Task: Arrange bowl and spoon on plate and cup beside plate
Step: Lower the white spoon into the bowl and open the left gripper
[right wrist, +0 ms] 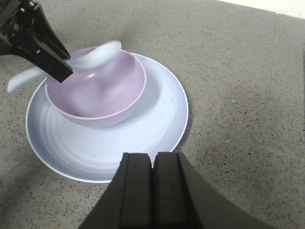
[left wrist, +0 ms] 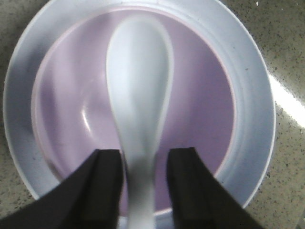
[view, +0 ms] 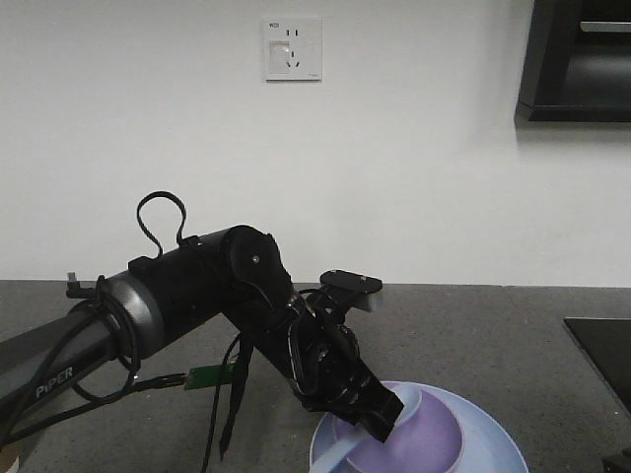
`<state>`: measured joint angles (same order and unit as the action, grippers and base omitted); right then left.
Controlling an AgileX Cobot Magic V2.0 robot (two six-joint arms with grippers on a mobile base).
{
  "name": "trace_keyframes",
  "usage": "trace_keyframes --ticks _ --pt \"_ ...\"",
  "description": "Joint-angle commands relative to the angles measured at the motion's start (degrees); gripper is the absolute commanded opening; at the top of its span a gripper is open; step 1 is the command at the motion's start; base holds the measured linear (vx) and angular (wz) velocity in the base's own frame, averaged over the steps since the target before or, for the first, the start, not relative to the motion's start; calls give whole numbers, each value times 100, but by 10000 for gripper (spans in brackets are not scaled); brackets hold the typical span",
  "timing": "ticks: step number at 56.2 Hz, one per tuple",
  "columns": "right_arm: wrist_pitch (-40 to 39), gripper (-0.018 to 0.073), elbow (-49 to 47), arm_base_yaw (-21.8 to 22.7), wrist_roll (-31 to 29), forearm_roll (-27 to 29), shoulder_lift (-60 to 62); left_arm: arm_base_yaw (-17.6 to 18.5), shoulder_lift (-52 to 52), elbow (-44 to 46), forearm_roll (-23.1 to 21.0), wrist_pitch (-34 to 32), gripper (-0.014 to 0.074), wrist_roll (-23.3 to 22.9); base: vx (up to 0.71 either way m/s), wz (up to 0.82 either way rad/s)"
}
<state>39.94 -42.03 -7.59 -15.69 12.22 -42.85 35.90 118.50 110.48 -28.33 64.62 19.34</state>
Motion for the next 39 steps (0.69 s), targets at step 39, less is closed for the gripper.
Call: trace_keyframes --ticks 39 --pt "-380 -8 -158 0 -9 16 23 -246 -2215 137 4294 723 587 -1297 0 0"
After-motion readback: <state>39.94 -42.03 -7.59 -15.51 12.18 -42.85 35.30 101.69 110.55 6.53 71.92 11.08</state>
